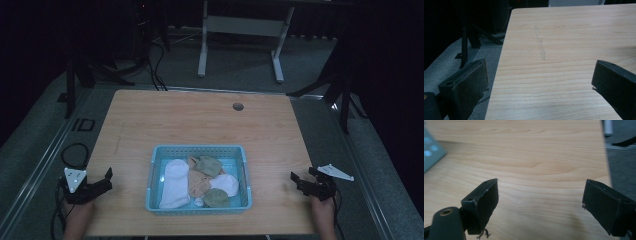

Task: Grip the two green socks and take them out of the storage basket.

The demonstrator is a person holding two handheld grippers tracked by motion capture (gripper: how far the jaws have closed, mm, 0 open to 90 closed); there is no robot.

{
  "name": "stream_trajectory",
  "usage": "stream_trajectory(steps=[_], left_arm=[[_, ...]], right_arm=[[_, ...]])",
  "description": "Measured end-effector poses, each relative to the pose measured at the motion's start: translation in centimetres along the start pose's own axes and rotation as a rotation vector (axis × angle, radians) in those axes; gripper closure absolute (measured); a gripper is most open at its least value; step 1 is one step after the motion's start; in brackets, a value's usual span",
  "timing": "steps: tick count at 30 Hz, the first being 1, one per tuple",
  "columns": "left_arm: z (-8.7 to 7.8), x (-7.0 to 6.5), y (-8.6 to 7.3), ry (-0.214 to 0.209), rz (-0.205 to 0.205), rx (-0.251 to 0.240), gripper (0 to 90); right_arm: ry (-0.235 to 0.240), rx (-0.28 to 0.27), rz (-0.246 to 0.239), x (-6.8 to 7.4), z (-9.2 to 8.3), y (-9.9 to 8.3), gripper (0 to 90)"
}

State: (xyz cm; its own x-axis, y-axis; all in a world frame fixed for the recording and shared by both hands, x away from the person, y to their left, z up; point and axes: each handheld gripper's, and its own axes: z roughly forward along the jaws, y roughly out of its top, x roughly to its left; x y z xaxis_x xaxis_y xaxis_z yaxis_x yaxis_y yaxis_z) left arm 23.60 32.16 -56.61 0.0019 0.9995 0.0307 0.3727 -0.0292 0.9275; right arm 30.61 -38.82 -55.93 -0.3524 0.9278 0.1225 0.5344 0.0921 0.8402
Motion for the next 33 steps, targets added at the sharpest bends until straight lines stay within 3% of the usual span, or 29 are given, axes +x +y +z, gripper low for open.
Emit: stream_trajectory(steps=[5, 8, 13, 22, 28, 33], left_arm=[[0.0, 0.0, 0.0, 0.0, 0.0, 0.001, 0.4], [0.0, 0.0, 0.0, -0.001, 0.0, 0.001, 0.3], [0.0, 0.0, 0.0, -0.003, 0.0, 0.0, 0.4], [0.0, 0.0, 0.0, -0.004, 0.0, 0.003, 0.4], [0.0, 0.0, 0.0, -0.004, 0.001, 0.004, 0.4], [0.0, 0.0, 0.0, -0.005, 0.003, 0.006, 0.3]], right_arm=[[0.047, 0.027, -0.037, 0.2, 0.0, 0.0, 13.1], [0.114, 0.084, -0.107, 0.5, -0.1, 0.1, 11.2], [0.202, 0.104, -0.147, 0.3, -0.4, -0.2, 13.7], [0.357, 0.222, -0.232, 0.0, 0.0, 0.5, 13.5], [0.357, 0.24, -0.28, 0.4, -0.1, 1.3, 13.3], [0.396, 0.344, -0.343, 1.5, 0.0, 2.1, 12.9]])
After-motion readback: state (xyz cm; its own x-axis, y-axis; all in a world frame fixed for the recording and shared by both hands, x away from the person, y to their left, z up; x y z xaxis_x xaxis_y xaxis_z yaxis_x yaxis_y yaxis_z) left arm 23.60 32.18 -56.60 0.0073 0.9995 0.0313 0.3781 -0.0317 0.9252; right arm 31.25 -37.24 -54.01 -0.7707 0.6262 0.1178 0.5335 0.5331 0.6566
